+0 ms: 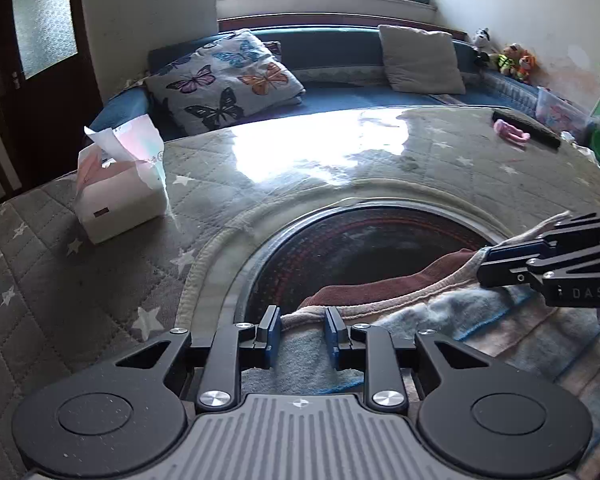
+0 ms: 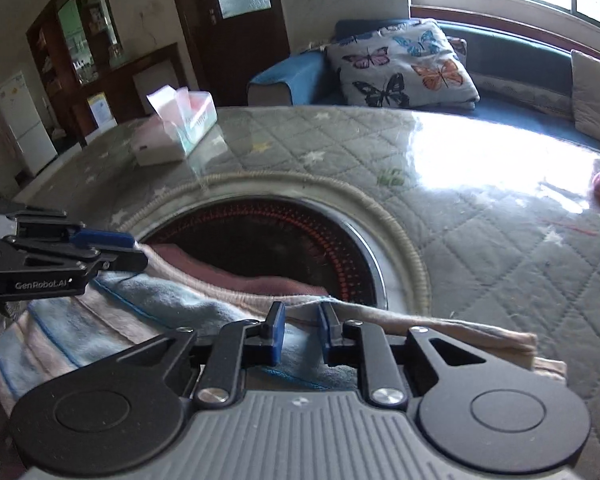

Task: Fold clothes
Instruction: 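Fold the held edge over the garment with both tools and release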

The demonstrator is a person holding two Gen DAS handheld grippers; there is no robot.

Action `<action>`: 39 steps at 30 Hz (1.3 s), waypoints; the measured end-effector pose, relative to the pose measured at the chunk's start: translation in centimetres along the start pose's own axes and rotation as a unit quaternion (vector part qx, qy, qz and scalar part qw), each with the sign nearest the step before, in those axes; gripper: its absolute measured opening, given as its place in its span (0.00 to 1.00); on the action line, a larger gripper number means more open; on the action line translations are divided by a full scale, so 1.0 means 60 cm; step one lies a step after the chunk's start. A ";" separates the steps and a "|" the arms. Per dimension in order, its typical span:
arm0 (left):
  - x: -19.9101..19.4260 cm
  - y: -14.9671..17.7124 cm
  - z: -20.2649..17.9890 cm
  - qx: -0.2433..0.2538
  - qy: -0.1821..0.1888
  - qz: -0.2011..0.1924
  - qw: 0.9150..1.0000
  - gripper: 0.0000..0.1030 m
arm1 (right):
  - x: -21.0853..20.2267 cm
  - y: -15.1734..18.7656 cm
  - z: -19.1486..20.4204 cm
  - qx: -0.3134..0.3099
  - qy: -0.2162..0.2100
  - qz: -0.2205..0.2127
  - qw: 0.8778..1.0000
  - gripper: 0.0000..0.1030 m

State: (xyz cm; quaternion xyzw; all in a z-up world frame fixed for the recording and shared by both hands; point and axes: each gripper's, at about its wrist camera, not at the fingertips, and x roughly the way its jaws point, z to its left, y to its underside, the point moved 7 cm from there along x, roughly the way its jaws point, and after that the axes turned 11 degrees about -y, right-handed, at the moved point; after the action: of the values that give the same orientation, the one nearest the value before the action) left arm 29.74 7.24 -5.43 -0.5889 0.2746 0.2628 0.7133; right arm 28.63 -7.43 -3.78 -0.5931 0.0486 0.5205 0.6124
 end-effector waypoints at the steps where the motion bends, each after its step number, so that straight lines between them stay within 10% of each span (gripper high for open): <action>1: 0.003 0.001 0.001 -0.004 -0.001 -0.001 1.000 0.26 | 0.004 0.000 -0.001 -0.001 0.002 -0.003 1.000 0.18; 39: -0.115 0.085 -0.014 -0.004 -0.009 -0.054 0.998 0.36 | 0.002 0.080 0.189 -0.176 -0.050 0.031 0.983 0.47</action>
State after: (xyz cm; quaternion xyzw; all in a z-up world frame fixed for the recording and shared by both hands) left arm 21.21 6.90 -4.25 -0.6029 0.2348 0.2304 0.7269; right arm 19.02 0.28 -3.79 -0.6629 -0.0563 0.5692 0.4831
